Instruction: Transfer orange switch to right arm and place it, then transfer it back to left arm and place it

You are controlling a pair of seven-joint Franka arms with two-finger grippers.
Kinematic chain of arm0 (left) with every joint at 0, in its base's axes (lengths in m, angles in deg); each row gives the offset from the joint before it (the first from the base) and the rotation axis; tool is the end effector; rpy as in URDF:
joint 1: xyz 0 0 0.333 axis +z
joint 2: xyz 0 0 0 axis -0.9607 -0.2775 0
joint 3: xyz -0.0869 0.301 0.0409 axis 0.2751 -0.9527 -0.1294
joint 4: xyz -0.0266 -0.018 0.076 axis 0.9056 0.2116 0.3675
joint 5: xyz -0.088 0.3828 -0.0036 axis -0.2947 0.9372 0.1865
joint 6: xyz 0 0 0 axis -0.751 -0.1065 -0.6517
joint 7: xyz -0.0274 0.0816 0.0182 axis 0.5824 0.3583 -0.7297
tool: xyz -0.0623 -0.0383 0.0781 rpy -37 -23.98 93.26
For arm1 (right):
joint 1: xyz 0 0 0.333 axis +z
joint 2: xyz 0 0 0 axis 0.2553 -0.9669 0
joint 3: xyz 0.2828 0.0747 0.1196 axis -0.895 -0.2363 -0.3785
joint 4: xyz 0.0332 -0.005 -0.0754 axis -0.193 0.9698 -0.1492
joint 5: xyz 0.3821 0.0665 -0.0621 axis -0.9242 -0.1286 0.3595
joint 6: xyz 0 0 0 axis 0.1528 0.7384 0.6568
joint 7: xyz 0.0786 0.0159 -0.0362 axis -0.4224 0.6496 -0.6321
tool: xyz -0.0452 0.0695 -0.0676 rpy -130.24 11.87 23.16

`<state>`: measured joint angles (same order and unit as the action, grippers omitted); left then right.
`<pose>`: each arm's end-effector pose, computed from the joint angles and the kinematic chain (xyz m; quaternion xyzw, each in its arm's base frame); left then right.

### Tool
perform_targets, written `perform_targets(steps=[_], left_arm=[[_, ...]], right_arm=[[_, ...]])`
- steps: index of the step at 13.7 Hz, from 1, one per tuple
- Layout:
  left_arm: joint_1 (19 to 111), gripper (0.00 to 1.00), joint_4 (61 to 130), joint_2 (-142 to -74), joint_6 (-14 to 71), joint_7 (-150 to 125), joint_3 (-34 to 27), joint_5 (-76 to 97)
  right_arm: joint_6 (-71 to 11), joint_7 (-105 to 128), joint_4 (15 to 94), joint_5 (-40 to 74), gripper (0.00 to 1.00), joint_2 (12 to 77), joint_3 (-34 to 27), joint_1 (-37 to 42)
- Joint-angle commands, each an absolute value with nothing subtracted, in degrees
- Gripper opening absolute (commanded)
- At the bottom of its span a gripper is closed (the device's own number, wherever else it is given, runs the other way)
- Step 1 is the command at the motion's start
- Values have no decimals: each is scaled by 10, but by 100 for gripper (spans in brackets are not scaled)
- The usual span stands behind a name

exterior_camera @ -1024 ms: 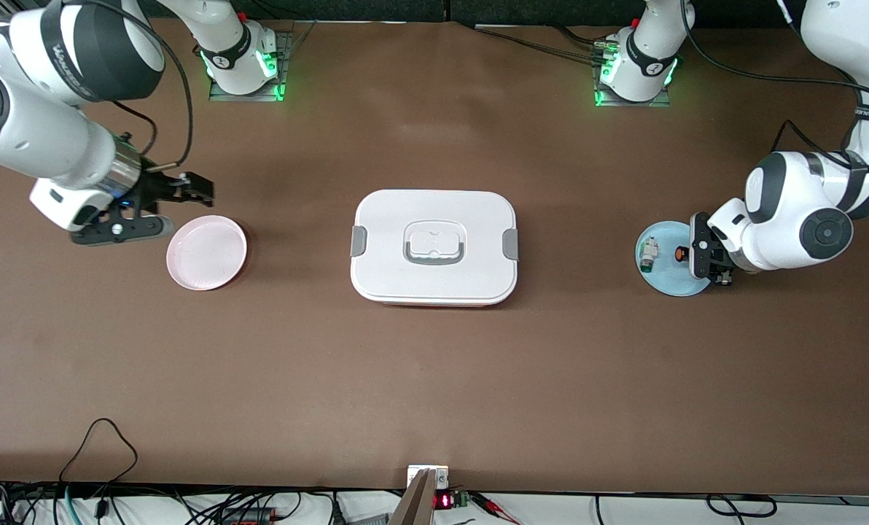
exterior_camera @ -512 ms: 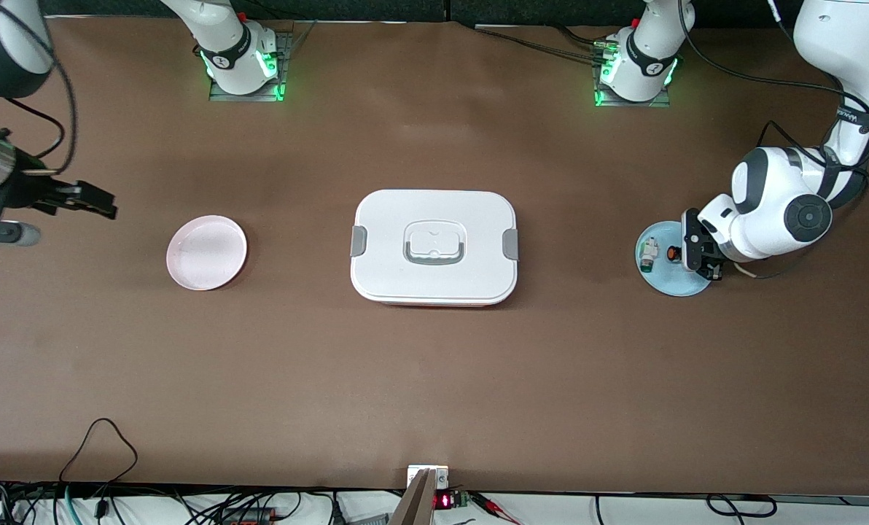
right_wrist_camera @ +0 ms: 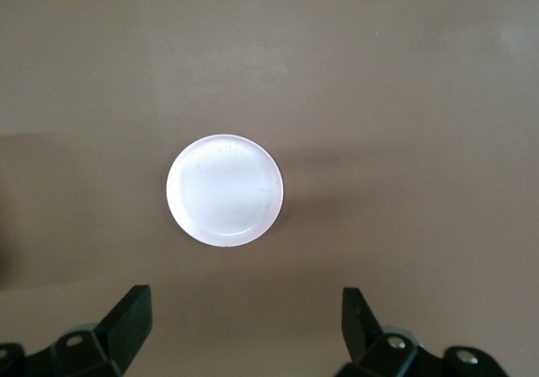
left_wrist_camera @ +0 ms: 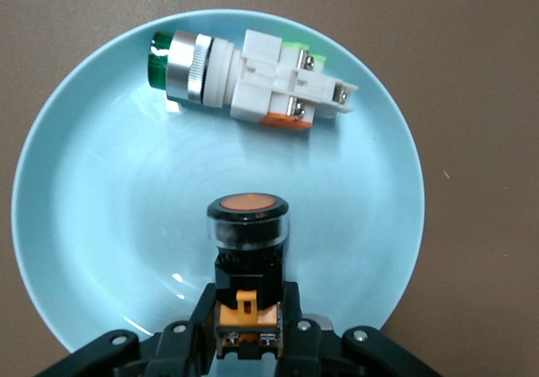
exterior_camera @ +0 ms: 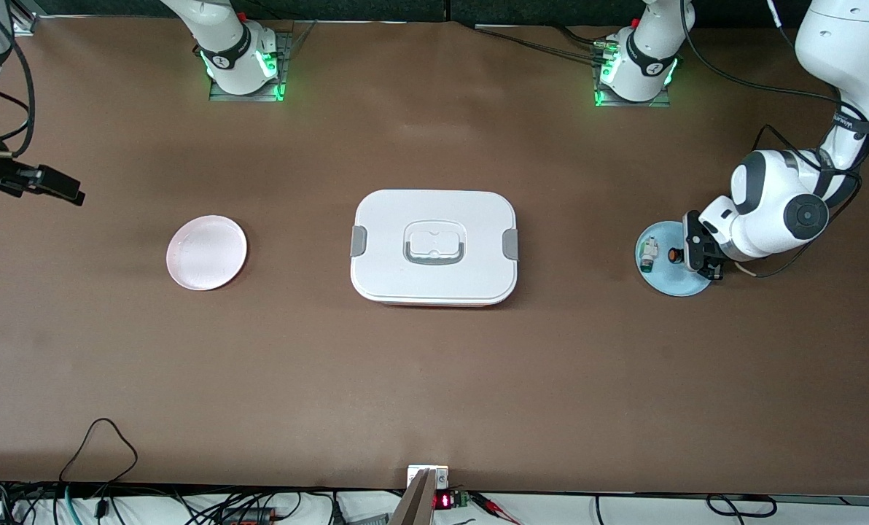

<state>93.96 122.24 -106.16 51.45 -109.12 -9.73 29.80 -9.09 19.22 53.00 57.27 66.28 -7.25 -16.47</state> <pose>0.5340 0.0726 0.1857 0.7053 -0.7047 -0.0570 0.0512 0.5618 -0.0419 0.5605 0.9977 -0.0514 -0.0333 0.0291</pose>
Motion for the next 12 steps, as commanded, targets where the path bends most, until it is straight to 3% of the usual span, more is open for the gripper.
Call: perform_targets(steps=[1,2,3,8,12], left_arm=[[946,15,1225,-1066,525,-1096,-93,313],[947,61,1223,-1068,525,-1094,-93,313],[949,100,1222,-1069,525,-1091,-92,313],[944,100,1215,-1059,511,-1056,-91,313],[931,100,1172,-1025,394,-967,-81,313]], right_arm=[[-106,154,569,582,100,696,-70,-159],[-102,149,563,582,100,696,-70,-159],[-99,149,552,581,100,696,-70,-159],[-78,155,518,574,100,693,-67,-162],[-73,152,502,571,100,690,-70,-160]])
